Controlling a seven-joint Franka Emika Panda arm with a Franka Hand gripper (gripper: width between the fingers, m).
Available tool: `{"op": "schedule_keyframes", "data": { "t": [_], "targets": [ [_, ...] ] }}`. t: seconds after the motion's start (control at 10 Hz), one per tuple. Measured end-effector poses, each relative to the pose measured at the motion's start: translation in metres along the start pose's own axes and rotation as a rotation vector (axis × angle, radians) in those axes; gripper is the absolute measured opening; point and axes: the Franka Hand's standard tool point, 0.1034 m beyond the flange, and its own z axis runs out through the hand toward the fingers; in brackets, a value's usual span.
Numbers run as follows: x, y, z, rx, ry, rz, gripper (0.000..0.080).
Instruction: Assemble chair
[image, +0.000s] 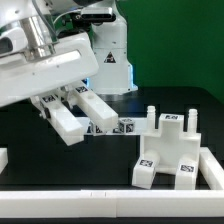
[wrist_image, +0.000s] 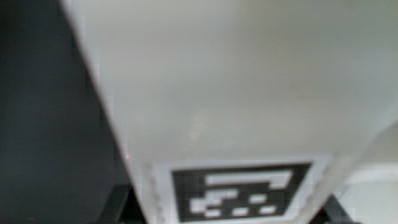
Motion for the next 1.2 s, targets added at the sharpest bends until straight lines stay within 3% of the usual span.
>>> {"op": "schedule_keyframes", "data": {
  "t": [0.1, 0.2, 0.3, 0.6, 0.8, 0.9, 1.1, 1.2],
  "targets": [
    [0.005, -0.003, -0.016, -0.036, -0.052, 0.099, 0.0287],
    [0.005, -0.011, -0.018, -0.052, -0.107, 0.163, 0.0287],
    [0.002, -0.021, -0.013, -0.006, -0.179, 0.160, 0.0287],
    [0.009, -0.036, -0.011, 0.078, -0.323, 0.164, 0.0287],
    [0.013, -0.027, -0.015, 0.080, -0.488, 0.193, 0.0287],
    [0.013, -0.025, -0.016, 0.057, -0.547, 0.207, 0.0287],
    [0.002, -0.029, -0.007, 0.115, -0.650, 0.174, 0.0287],
    [0.003, -0.035, -0.005, 0.145, -0.706, 0.166, 0.0287]
  ]
}}
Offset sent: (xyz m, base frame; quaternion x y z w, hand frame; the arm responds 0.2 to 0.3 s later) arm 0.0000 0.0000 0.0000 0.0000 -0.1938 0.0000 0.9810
